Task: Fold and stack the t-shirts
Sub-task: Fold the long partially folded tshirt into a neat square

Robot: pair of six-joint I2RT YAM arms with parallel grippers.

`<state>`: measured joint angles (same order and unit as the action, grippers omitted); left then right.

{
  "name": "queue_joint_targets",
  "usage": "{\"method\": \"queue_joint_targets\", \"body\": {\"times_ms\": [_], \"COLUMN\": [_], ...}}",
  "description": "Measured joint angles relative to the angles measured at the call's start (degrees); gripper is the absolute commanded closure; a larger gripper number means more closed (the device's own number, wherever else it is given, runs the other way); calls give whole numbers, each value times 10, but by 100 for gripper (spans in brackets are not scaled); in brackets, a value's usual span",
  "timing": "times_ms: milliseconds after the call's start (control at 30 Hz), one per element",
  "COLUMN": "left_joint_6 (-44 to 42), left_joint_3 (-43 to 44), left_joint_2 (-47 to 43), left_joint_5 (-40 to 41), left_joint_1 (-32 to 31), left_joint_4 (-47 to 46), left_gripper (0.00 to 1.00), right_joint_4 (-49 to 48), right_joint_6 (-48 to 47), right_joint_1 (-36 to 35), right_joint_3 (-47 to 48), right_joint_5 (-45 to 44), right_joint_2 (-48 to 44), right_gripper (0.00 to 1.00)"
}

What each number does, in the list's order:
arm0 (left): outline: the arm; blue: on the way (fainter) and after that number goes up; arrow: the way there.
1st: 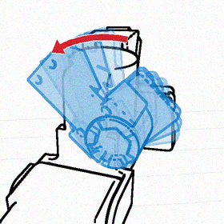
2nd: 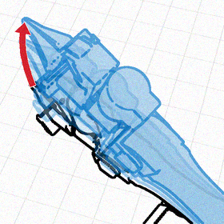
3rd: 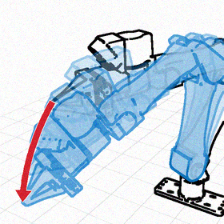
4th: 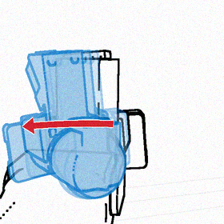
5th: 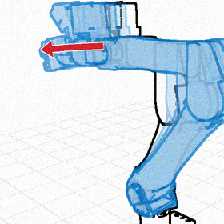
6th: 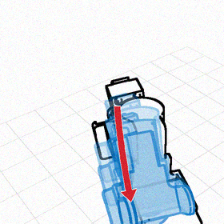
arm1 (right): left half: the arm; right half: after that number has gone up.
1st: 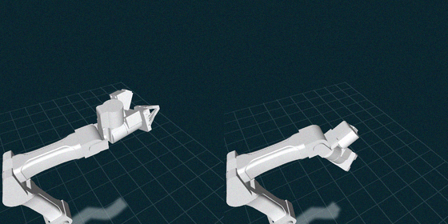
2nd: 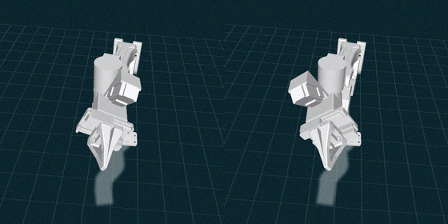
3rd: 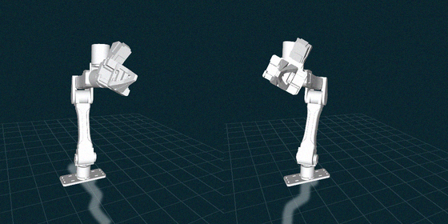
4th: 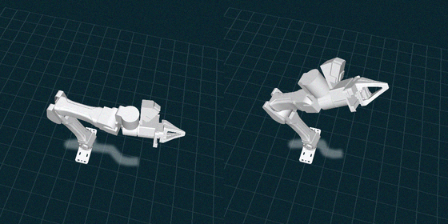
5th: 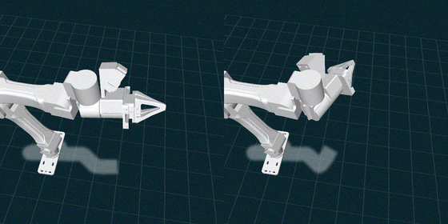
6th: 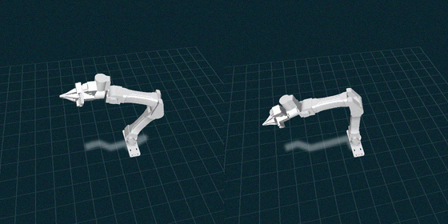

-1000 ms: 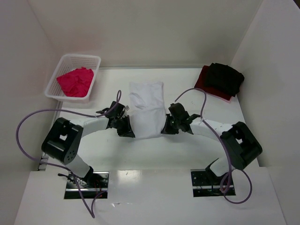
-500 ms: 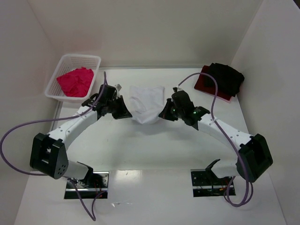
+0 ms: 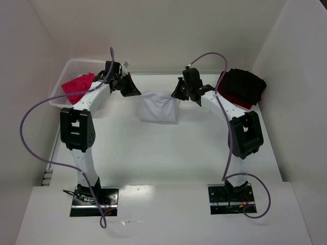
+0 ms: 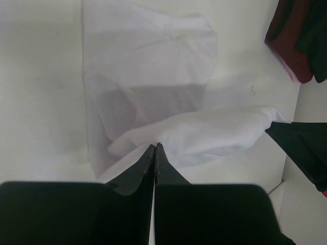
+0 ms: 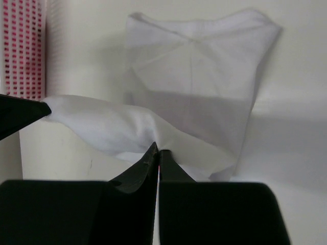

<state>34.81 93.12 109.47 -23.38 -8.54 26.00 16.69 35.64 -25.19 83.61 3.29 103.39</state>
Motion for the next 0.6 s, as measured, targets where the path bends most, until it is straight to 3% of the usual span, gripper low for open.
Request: {"method": "queue_joint_targets", "body": {"times_ms": [200,233,267,333,367,400,467,600], "left_joint_6": [-17,-18,-19,-22,-23,-24,-27,-32], "left_joint_3": [170,199,229,305,346,384,463,548], "left_joint_2": [154,179,202,254,280,305,354,401], "left_joint_5": [-27,-28,-30,-34,-36,-38,-40,-37], "left_joint_1": [10,11,12,13,13,13,13,14], "left_joint_4": [17,19,24,42,46,50,72,110], "left_gripper": [99,94,75,63,53,29,17,10], "right_joint_4": [7,8,11,14,19,21,25,36], "right_joint_6": [-13,-15,-16,-18,-19,-19,-22,-23], "right_joint_1": [32,36,39,47,51,54,60,69], "right_joint_3": [115,131,149,176,188,198,207,209], "right_joint_5": [3,3,1,-5,-8,-12,-20,-31], "right_joint_2": [120,136,153,180,192,202,216,225], "right_gripper": [98,98,95,81,59,49,25,20]}}
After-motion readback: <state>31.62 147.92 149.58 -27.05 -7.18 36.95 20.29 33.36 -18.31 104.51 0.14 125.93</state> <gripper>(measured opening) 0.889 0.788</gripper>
